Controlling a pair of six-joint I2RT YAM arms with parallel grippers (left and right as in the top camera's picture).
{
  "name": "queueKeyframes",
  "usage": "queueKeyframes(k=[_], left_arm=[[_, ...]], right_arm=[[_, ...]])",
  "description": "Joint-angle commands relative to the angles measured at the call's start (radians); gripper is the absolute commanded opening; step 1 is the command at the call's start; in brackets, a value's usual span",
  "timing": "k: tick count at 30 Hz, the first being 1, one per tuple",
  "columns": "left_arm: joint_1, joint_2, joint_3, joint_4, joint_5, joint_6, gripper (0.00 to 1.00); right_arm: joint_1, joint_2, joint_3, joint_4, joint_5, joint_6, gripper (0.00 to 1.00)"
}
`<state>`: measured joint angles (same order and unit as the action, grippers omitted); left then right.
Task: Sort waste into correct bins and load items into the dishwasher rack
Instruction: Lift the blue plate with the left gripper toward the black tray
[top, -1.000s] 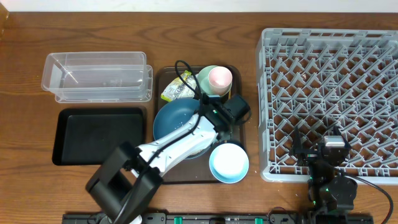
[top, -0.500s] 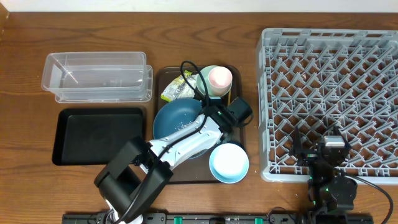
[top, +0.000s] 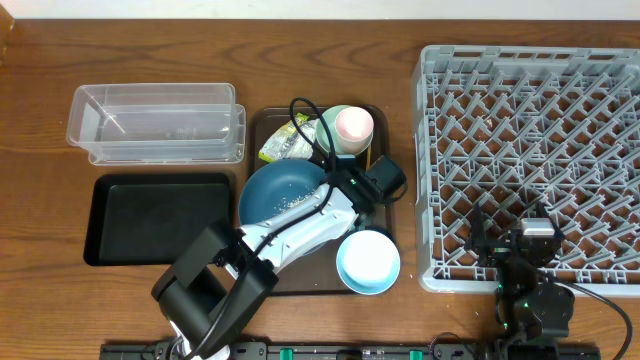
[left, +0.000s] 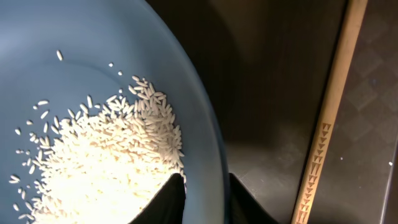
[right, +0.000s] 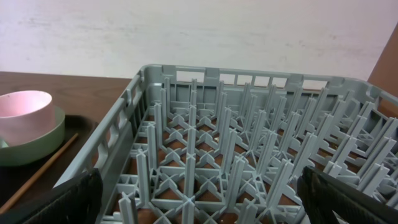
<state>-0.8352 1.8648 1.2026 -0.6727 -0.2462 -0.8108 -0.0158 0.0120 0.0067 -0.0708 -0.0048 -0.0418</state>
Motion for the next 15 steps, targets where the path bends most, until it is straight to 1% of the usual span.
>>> queueKeyframes(k=[1, 2, 5, 11, 15], left_arm=[[-0.002, 0.007, -0.002, -0.017, -0.025, 0.005, 0.19], [-0.002, 0.007, 0.004, -0.026, -0.025, 0.005, 0.14], [-0.002, -0.003, 0.025, -0.056, -0.029, 0.005, 0.09], [-0.002, -0.056, 0.037, -0.097, -0.029, 0.005, 0.06], [-0.002, -0.099, 0.037, -0.116, -0.029, 0.005, 0.06]], right_arm=[[-0.006, -0.005, -0.001, -0.005, -0.003, -0.016, 0.99], [-0.006, -0.005, -0.001, -0.005, -0.003, -0.016, 0.99], [-0.006, -0.005, -0.001, -0.005, -0.003, -0.015, 0.99], [-0.006, -0.005, -0.001, -0.005, -0.003, -0.016, 0.99], [-0.006, -0.005, -0.001, -0.005, -0.003, -0.016, 0.99]])
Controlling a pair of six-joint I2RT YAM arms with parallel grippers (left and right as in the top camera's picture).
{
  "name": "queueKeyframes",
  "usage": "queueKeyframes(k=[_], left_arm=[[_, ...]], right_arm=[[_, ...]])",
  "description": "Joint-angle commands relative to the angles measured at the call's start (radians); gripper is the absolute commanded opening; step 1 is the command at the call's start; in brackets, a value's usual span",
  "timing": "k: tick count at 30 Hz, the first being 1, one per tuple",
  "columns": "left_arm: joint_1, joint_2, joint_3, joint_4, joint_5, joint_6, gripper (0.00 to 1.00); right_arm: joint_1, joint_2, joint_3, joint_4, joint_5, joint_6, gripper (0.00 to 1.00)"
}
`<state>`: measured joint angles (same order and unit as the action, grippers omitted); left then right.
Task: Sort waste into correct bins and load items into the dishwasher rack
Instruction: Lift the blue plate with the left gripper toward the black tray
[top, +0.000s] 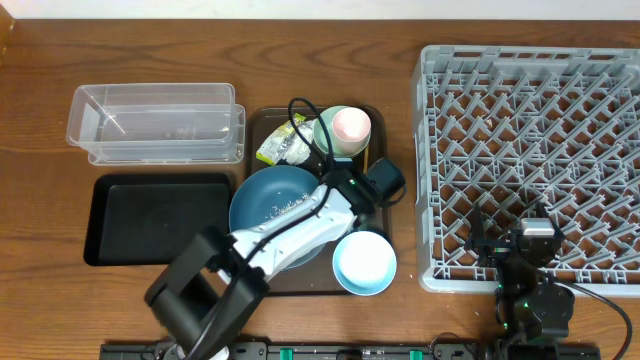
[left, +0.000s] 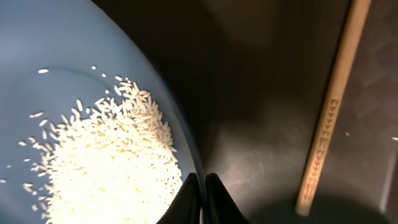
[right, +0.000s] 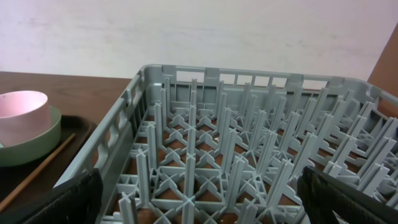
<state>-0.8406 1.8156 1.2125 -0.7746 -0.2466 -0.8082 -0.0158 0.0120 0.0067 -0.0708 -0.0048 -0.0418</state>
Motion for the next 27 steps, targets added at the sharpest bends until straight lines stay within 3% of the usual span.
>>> queueKeyframes(k=[1, 14, 27], left_arm=[[0.003, -0.063, 0.027, -0.019, -0.029, 0.002, 0.06], [0.035, -0.313, 0.027, -0.119, -0.028, 0.002, 0.06], [0.269, -0.451, 0.027, -0.161, 0.032, 0.019, 0.06]], right_arm=[[-0.006, -0.005, -0.001, -0.005, -0.003, -0.016, 0.99], [-0.006, -0.005, -0.001, -0.005, -0.003, -0.016, 0.99], [-0.006, -0.005, -0.001, -0.005, -0.003, -0.016, 0.99]])
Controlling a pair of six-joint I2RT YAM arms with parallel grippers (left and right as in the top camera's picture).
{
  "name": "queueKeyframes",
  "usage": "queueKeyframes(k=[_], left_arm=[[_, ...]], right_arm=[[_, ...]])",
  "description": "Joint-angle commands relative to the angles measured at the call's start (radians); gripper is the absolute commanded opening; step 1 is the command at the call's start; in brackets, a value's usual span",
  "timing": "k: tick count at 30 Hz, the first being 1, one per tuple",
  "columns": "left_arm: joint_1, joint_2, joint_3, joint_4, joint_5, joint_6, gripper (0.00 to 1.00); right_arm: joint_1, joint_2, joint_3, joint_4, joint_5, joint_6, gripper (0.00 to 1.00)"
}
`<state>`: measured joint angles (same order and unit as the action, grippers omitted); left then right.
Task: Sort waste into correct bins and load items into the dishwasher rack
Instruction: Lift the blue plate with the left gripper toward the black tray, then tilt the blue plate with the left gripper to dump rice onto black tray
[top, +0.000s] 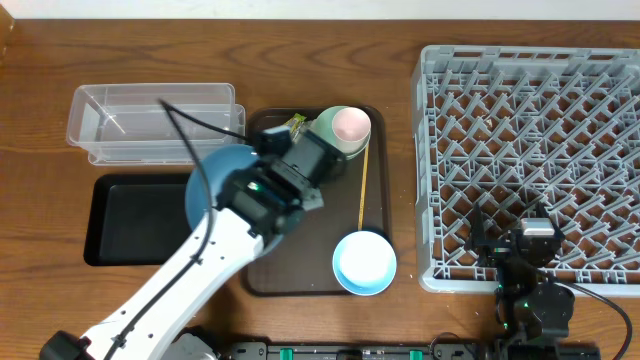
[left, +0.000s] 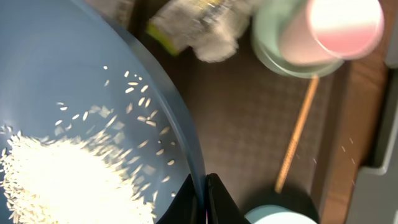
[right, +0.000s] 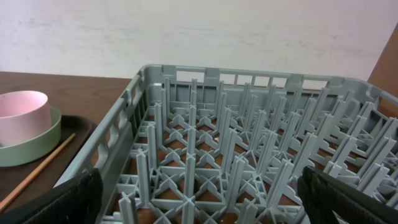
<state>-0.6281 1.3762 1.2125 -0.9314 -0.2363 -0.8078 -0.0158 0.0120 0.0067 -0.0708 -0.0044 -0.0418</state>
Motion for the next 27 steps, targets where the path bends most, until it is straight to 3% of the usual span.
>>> queueKeyframes(k=[1, 6, 19, 27], left_arm=[[0.083, -0.011, 0.027, -0.003, 0.047, 0.027, 0.06], [0.232, -0.011, 0.027, 0.014, 0.187, 0.097, 0.06], [0.649, -0.012, 0.027, 0.033, 0.750, 0.383, 0.06], [0.857, -0.011, 0.009, 0.012, 1.059, 0.490, 0.06]], right_arm=[[-0.006, -0.005, -0.001, -0.005, -0.003, -0.015, 0.99], [-0.006, -0.005, -0.001, -0.005, -0.003, -0.016, 0.99], [-0.006, -0.005, -0.001, -0.005, -0.003, -0.016, 0.99], [-0.006, -0.005, -0.001, -0.005, -0.003, -0.016, 0.99]])
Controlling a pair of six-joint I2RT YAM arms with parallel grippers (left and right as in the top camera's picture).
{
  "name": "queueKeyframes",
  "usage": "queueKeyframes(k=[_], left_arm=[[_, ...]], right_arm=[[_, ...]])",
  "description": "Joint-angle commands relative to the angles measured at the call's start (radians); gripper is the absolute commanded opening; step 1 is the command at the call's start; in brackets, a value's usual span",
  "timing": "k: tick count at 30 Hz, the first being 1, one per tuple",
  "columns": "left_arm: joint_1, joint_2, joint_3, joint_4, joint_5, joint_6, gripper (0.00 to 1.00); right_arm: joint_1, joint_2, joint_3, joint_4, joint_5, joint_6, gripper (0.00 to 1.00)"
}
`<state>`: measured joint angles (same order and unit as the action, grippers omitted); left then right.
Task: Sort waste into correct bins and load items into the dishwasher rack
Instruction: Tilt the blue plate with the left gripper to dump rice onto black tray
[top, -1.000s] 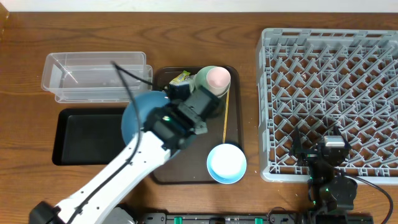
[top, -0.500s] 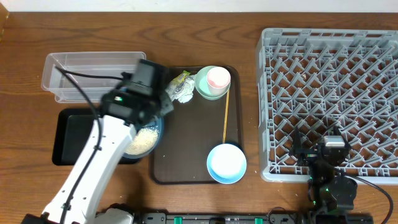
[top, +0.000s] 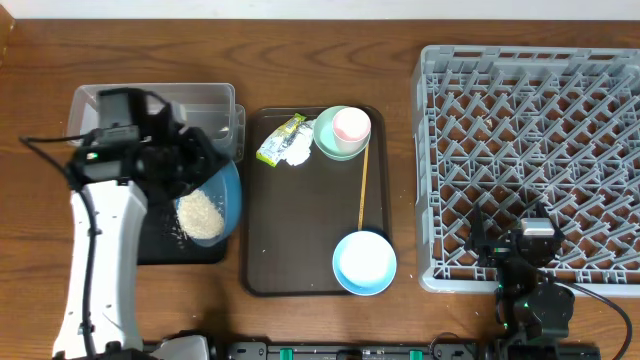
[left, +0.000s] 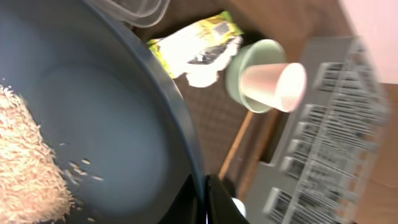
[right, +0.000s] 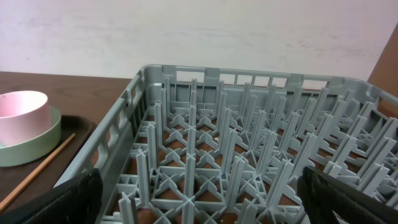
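Note:
My left gripper is shut on the rim of a dark blue bowl. It holds the bowl tilted over the right end of the black bin. White rice is heaped against the bowl's low side. In the overhead view the left gripper sits at the bowl's far edge. The grey dishwasher rack fills the right side. My right gripper stands open at the rack's near edge, with nothing between its fingers.
A clear plastic bin stands behind the black one. The brown tray carries a crumpled wrapper, a pink cup in a green bowl, a wooden chopstick and a light blue bowl.
My left gripper has moved left with the blue bowl, from the brown tray's left edge to over the black bin. The bowl is now tilted and the rice has slid to one side. The right arm has not moved.
The left gripper's fingers first stood open astride the rim of the blue bowl on the brown tray. Then they were shut on the rim. After that the bowl was lifted at the tray's left side, and now it hangs over the black bin.

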<state>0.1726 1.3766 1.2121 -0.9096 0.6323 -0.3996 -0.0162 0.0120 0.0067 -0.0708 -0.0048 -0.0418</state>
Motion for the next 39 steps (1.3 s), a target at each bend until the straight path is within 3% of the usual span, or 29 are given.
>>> queueKeyframes(k=[1, 13, 19, 22, 29, 39], left_arm=[[0.079, -0.012, 0.005, -0.011, 0.228, 0.098, 0.06], [0.357, -0.011, -0.018, -0.072, 0.518, 0.262, 0.06], [0.433, -0.011, -0.020, -0.106, 0.565, 0.285, 0.06], [0.463, -0.011, -0.045, -0.095, 0.719, 0.378, 0.06], [0.555, 0.015, -0.138, -0.053, 0.908, 0.381, 0.06], [0.727, 0.094, -0.218, -0.031, 0.941, 0.377, 0.06]], right_arm=[[-0.006, -0.005, -0.001, -0.005, -0.003, -0.016, 0.99], [-0.006, -0.005, -0.001, -0.005, -0.003, -0.016, 0.99], [-0.006, -0.005, -0.001, -0.005, -0.003, -0.015, 0.99], [-0.006, -0.005, -0.001, -0.005, -0.003, -0.016, 0.99], [-0.006, -0.005, -0.001, -0.005, -0.003, -0.016, 0.99], [-0.006, -0.005, -0.001, -0.005, -0.003, -0.016, 0.99]])
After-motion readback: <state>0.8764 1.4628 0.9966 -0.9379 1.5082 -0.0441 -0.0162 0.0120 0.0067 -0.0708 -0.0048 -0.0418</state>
